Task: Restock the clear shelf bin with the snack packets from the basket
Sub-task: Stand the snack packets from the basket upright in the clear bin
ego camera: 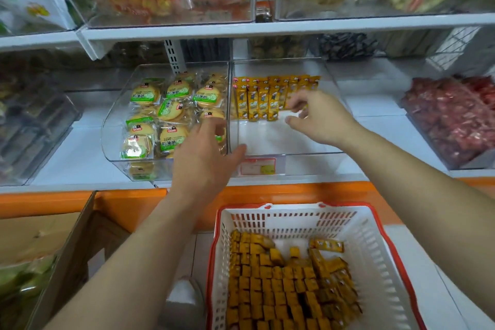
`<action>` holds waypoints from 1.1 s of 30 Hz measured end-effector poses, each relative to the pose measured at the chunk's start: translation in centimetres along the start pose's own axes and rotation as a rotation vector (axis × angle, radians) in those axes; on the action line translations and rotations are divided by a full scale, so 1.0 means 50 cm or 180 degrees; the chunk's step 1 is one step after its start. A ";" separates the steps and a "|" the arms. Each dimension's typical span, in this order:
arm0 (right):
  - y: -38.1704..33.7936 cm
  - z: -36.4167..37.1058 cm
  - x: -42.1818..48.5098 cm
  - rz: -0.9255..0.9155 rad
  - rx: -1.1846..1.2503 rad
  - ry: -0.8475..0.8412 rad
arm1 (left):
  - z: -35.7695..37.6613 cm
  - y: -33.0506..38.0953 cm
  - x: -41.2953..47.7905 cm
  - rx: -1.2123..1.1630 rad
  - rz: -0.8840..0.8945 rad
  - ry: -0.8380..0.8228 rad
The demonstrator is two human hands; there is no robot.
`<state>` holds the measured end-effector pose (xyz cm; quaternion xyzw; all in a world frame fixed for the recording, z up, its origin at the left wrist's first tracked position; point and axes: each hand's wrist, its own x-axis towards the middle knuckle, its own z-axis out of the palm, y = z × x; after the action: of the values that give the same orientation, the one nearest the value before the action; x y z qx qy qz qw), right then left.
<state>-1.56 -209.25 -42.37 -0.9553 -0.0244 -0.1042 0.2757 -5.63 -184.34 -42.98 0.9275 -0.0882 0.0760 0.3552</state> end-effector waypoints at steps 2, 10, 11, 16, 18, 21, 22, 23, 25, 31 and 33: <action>-0.022 -0.027 -0.096 -0.0179 0.0030 -0.0159 | 0.008 0.005 -0.035 -0.0101 0.0179 -0.0232; 0.139 0.143 -0.334 0.0608 -0.0318 -0.1768 | 0.205 -0.079 -0.167 0.1112 -0.0068 -0.2277; 0.174 0.181 -0.351 0.0718 -0.0325 -0.1915 | 0.235 -0.099 -0.180 0.1157 -0.0176 -0.2371; 0.313 0.356 -0.411 0.1290 0.0082 -0.2088 | 0.381 -0.204 -0.239 0.1180 -0.0567 -0.2552; 0.341 0.416 -0.418 0.1353 0.0246 -0.1912 | 0.426 -0.232 -0.244 0.1144 -0.0741 -0.2423; 0.364 0.499 -0.415 0.1260 0.0332 -0.1750 | 0.494 -0.271 -0.240 0.1057 -0.0980 -0.2129; 0.369 0.524 -0.414 0.1260 0.0268 -0.1821 | 0.515 -0.285 -0.238 0.1023 -0.1087 -0.2054; 0.376 0.550 -0.410 0.1260 0.0195 -0.1930 | 0.536 -0.300 -0.238 0.0980 -0.1200 -0.1985; 0.381 0.587 -0.404 0.1210 0.0055 -0.2207 | 0.563 -0.325 -0.241 0.0900 -0.1410 -0.1947; 0.380 0.626 -0.384 0.0807 0.0001 -0.2495 | 0.588 -0.371 -0.245 0.0890 -0.1404 -0.1972; 0.378 0.626 -0.376 0.0747 0.0198 -0.2429 | 0.585 -0.376 -0.245 0.0902 -0.1258 -0.1926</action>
<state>-12.18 -208.41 -82.08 -0.9129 -0.0189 0.2910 0.2856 -11.18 -188.91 -79.13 0.9470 0.0029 -0.2596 0.1893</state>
